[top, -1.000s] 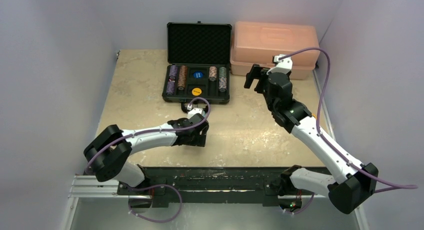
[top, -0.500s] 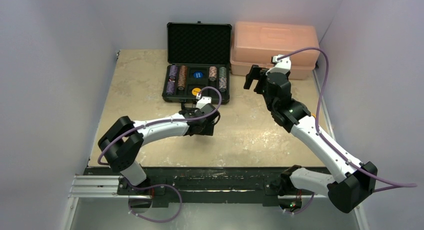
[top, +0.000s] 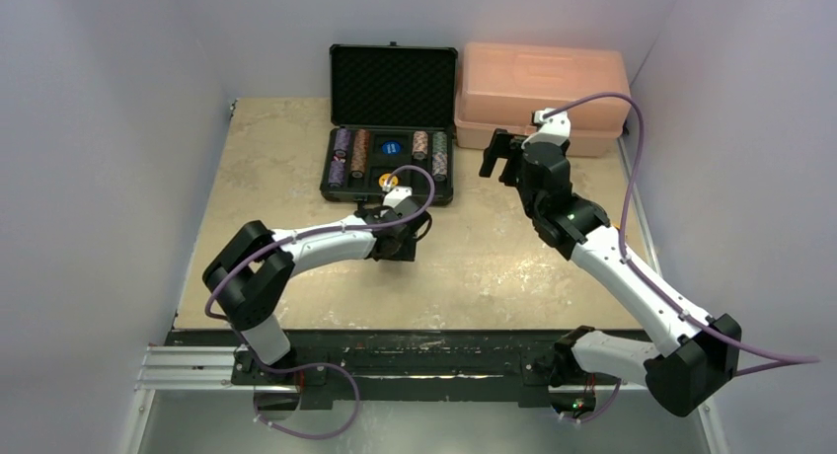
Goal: Pack up texas hold em set
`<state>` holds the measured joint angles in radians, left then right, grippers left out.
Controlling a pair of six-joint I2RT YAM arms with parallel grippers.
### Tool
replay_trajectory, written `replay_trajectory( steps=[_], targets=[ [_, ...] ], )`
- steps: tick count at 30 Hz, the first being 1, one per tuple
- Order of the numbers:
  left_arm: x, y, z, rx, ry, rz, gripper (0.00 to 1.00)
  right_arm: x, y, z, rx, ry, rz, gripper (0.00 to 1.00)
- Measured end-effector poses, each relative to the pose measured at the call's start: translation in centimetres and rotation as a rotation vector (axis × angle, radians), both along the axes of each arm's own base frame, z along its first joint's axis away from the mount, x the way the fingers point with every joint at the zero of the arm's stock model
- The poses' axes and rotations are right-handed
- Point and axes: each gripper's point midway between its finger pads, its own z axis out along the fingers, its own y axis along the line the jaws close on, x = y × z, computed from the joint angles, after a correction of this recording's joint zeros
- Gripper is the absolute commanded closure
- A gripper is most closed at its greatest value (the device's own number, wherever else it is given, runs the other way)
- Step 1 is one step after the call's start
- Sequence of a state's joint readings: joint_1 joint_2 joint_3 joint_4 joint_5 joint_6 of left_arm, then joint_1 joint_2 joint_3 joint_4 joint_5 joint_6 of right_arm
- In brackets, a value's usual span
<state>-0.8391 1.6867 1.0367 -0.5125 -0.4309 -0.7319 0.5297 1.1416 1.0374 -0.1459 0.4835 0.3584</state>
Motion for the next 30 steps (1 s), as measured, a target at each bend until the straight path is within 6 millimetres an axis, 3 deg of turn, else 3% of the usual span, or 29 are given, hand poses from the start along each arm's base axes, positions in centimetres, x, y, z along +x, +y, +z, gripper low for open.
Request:
replay_trajectory(
  steps=[12,30],
  targets=[
    [0.4,-0.2,-1.1,0.016,0.022,-0.012,0.50,0.3,0.2,-1.0,-0.014,0.026,0.003,0.01],
    [1.1,-0.5,-1.0,-0.013,0.011,-0.018,0.46,0.4,0.3,-1.2,-0.016,0.031,0.003,0.01]
  ],
)
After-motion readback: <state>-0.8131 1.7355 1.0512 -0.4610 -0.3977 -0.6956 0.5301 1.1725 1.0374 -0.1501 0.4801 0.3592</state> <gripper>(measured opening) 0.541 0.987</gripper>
